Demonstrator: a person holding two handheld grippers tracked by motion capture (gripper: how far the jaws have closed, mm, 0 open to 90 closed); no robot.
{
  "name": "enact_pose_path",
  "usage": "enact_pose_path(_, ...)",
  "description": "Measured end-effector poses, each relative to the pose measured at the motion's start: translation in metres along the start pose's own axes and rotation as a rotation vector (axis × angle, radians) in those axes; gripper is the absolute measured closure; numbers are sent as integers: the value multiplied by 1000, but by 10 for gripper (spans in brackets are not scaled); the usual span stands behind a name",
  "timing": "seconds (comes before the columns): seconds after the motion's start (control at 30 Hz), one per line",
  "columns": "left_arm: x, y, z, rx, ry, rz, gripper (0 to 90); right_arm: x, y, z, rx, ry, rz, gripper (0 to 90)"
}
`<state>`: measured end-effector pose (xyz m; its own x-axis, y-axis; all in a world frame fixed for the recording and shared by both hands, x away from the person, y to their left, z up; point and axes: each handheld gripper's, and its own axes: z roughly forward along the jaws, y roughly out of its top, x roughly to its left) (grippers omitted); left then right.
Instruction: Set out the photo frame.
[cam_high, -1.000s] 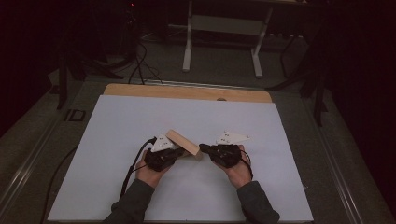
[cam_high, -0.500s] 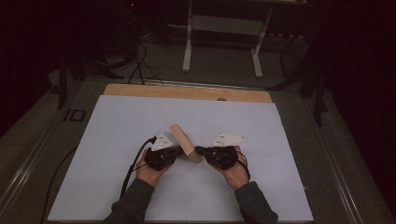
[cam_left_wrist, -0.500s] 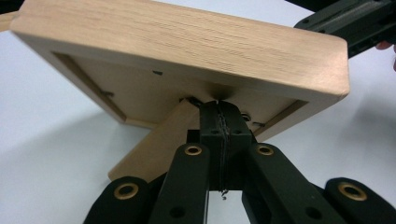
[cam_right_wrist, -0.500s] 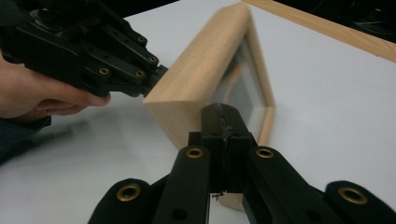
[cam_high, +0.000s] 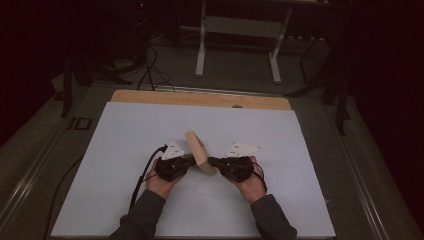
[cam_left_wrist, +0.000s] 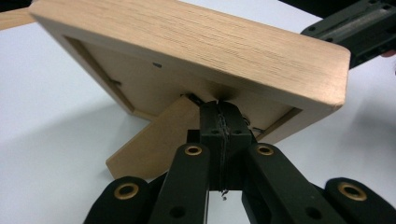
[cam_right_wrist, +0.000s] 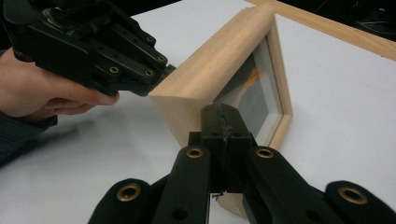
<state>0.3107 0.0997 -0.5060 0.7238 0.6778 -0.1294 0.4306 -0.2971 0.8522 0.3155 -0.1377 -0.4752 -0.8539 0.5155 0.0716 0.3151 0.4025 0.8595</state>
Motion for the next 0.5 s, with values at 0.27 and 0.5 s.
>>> enact_pose_path(0.27,5,2,2,-1,-13,-8,900,1,1,2,0,4,-1,896)
enact_pose_path(0.5,7,2,4,1,-15,-10,900,2,2,4,1,5,-3,896)
